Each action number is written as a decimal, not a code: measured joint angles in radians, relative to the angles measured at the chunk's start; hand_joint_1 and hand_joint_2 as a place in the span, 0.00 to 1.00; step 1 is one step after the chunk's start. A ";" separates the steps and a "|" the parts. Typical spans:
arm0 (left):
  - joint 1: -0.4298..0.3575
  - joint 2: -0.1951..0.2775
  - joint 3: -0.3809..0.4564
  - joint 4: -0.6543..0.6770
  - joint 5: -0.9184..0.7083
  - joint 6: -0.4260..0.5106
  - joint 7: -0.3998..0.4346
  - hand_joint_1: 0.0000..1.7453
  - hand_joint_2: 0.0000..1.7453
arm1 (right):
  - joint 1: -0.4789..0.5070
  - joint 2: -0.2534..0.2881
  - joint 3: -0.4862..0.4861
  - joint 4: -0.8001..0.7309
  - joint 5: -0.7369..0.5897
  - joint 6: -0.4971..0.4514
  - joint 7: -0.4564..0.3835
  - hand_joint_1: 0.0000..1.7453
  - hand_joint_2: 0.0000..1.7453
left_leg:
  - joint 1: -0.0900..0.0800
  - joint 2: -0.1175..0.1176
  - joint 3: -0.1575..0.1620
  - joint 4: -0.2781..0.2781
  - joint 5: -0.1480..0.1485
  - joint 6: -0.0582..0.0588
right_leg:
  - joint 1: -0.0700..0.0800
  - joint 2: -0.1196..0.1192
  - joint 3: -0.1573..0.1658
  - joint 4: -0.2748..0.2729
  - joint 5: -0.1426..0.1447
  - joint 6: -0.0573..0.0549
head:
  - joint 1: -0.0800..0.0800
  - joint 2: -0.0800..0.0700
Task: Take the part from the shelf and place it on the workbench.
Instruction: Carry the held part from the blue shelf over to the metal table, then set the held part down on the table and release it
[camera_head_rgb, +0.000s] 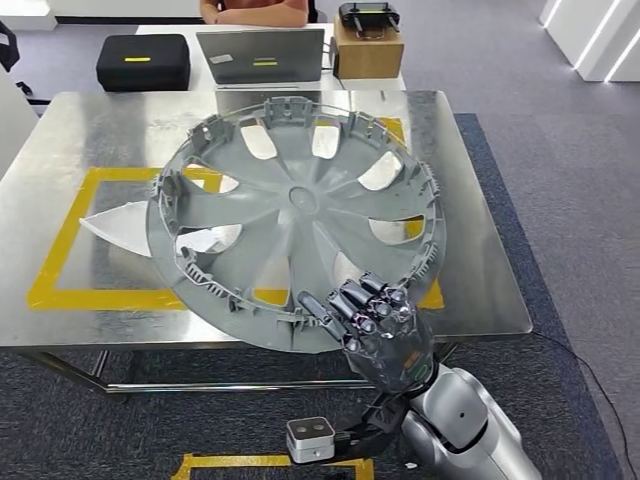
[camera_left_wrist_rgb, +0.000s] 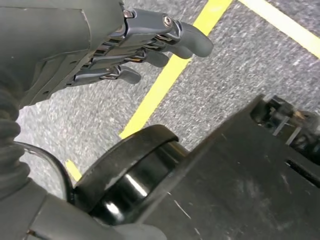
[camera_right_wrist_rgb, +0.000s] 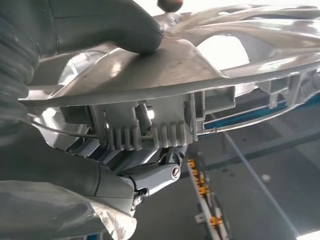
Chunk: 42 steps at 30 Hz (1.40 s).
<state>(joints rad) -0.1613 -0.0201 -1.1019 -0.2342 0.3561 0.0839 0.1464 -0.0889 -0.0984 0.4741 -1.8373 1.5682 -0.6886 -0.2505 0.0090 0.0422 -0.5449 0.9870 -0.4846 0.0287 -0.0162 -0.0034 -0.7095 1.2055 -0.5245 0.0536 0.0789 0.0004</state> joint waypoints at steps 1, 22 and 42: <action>-0.001 0.000 0.000 0.000 0.000 0.000 0.000 0.00 1.00 | -0.001 0.000 0.001 0.001 0.000 0.000 0.005 1.00 1.00 | 0.000 0.006 0.001 0.002 -0.002 -0.003 | -0.001 -0.006 0.041 -0.074 0.026 0.000 | 0.000 0.000; -0.001 0.002 0.005 0.000 -0.007 -0.003 0.000 0.00 1.00 | -0.038 -0.001 0.015 0.017 0.001 0.000 0.032 1.00 1.00 | -0.005 0.013 -0.002 -0.001 0.004 -0.030 | 0.007 -0.016 0.120 -0.206 0.054 -0.033 | -0.002 0.000; 0.003 0.003 0.017 0.000 -0.012 -0.003 0.000 0.00 1.00 | -0.047 -0.032 0.005 0.074 0.000 0.000 0.071 1.00 1.00 | -0.008 0.012 -0.004 0.003 0.004 -0.029 | 0.004 -0.016 0.120 -0.206 0.056 -0.031 | -0.002 0.000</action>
<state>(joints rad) -0.1583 -0.0170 -1.0845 -0.2342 0.3445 0.0809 0.1461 -0.1363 -0.1303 0.4789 -1.7636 1.5687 -0.6886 -0.1794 0.0010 0.0546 -0.5493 0.9900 -0.4807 -0.0008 -0.0119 -0.0196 -0.5894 0.9994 -0.4686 0.0227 0.0766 0.0008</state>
